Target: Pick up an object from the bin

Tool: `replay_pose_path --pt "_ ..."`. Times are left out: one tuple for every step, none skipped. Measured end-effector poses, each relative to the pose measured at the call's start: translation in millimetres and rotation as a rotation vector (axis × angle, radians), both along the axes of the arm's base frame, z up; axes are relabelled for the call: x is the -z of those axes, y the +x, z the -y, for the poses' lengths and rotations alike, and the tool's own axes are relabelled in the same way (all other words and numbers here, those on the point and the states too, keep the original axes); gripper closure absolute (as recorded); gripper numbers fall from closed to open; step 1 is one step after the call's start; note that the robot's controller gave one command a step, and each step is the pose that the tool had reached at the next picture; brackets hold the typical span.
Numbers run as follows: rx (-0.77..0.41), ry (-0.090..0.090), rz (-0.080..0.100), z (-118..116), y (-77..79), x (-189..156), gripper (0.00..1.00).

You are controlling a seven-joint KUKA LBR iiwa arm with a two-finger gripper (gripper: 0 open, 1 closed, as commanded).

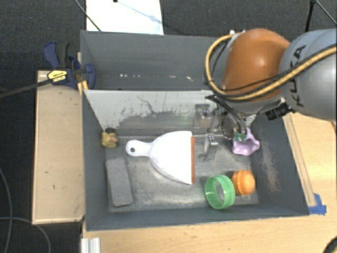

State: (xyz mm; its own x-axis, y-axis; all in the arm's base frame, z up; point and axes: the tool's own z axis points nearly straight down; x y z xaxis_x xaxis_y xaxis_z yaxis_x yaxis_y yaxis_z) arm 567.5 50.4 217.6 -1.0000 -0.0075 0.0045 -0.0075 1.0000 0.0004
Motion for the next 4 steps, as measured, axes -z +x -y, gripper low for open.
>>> replay_pose_path --pt "0.002 0.001 0.008 0.2 1.2 -4.9 0.00" --pt "-0.052 0.001 0.015 -5.4 3.7 39.8 0.00" --pt "0.104 0.000 0.006 -67.0 -20.6 71.7 0.00" --pt "0.159 0.005 0.006 -79.5 -41.2 85.9 0.00"
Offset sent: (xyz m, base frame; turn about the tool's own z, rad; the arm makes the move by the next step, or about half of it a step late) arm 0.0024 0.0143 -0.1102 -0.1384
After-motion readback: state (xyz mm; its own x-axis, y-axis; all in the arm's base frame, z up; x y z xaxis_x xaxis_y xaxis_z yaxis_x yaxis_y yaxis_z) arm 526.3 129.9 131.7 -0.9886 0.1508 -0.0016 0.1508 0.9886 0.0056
